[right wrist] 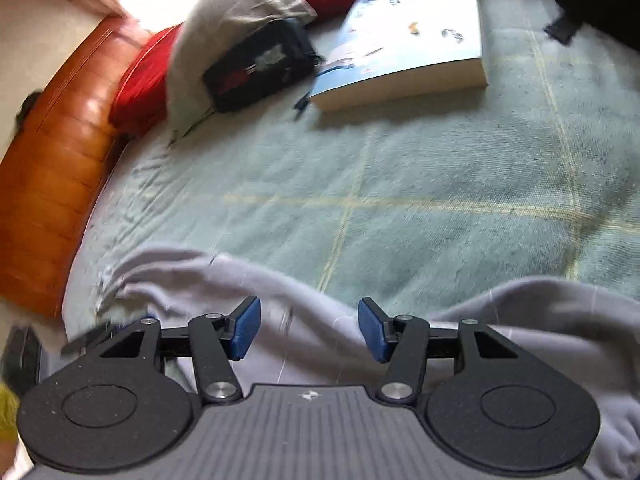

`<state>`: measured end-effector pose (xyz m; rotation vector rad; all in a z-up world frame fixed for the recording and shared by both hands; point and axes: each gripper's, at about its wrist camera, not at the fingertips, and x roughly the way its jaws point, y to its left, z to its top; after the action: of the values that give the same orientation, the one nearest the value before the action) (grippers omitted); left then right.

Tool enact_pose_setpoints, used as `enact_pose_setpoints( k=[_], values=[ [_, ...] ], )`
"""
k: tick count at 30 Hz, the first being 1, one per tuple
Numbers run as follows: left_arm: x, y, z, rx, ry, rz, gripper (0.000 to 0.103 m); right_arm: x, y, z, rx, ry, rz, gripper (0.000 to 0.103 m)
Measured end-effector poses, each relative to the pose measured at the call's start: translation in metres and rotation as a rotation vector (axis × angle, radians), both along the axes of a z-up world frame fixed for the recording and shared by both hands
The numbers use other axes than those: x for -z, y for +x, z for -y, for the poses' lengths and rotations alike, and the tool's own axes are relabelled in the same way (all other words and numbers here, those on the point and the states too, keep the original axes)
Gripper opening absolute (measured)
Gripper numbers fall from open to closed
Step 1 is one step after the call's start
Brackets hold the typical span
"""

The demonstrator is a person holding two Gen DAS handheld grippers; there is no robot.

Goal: Fold clothes

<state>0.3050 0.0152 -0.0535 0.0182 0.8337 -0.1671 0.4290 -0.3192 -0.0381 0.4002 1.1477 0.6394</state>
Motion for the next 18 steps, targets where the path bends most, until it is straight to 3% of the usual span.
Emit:
enact_pose_setpoints(
  k=[4,10,15,18],
  values=[
    [-0.004,0.003,-0.001,-0.008,-0.022,0.007,0.072,0.003,-0.025,-0.006,-0.048,-0.007,-0.004,0.063],
    [-0.011,0.013,0.004,-0.011,-0.066,0.052,0.072,0.007,-0.078,-0.025,-0.136,-0.136,0.117,0.067],
    [-0.015,0.037,0.016,-0.013,-0.093,0.061,0.072,-0.008,-0.086,-0.019,-0.092,-0.126,0.174,0.067],
    [-0.004,0.048,0.020,-0.029,-0.078,-0.004,0.072,-0.032,-0.076,-0.010,-0.030,-0.110,0.250,0.067]
  ],
)
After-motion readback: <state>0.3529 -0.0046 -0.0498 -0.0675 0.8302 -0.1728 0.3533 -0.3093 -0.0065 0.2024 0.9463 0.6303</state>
